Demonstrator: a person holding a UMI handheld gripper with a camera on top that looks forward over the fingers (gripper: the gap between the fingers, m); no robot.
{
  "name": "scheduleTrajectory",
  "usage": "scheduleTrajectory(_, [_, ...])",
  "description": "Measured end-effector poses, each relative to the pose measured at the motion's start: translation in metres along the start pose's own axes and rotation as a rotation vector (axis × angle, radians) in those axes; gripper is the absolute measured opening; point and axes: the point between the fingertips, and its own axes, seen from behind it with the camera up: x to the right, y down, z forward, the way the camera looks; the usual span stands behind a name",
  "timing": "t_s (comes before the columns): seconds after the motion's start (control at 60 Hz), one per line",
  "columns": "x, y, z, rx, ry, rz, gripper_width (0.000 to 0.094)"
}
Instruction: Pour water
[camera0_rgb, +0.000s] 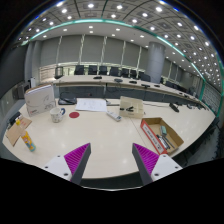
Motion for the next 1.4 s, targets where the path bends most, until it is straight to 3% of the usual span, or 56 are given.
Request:
scheduleTrajectory(0.267, [-0.067,0.017,0.001,-0.005,-0.088,-0.015,0.0860])
scheduleTrajectory(0.5, [-0.226,0.065,-0.005,-0.019,-0.268,-0.060,0.0862])
scheduleTrajectory(0.7, [-0.370,0.089,0.013,0.034,-0.357,-0.057,0.0863])
scheduleTrajectory(0.817, [-0.436,0.084,0.037,0.092,-0.373,-0.046,0.0861])
scheduleTrajectory(0.967, [-0.477,0.068,0.083,0.161,-0.308,-0.031,0.0853])
scheduleTrajectory(1.067, [-0.491,0.060,0.110,0.196,-0.271,-0.014,0.0749])
scheduleTrajectory(1.167, [-0.496,0.054,0.122,0.232,-0.233,-0.032,0.0530])
scheduleTrajectory(1.4, [-0.513,0.042,0.123,0.242,-0.230,-0.058,0.0417])
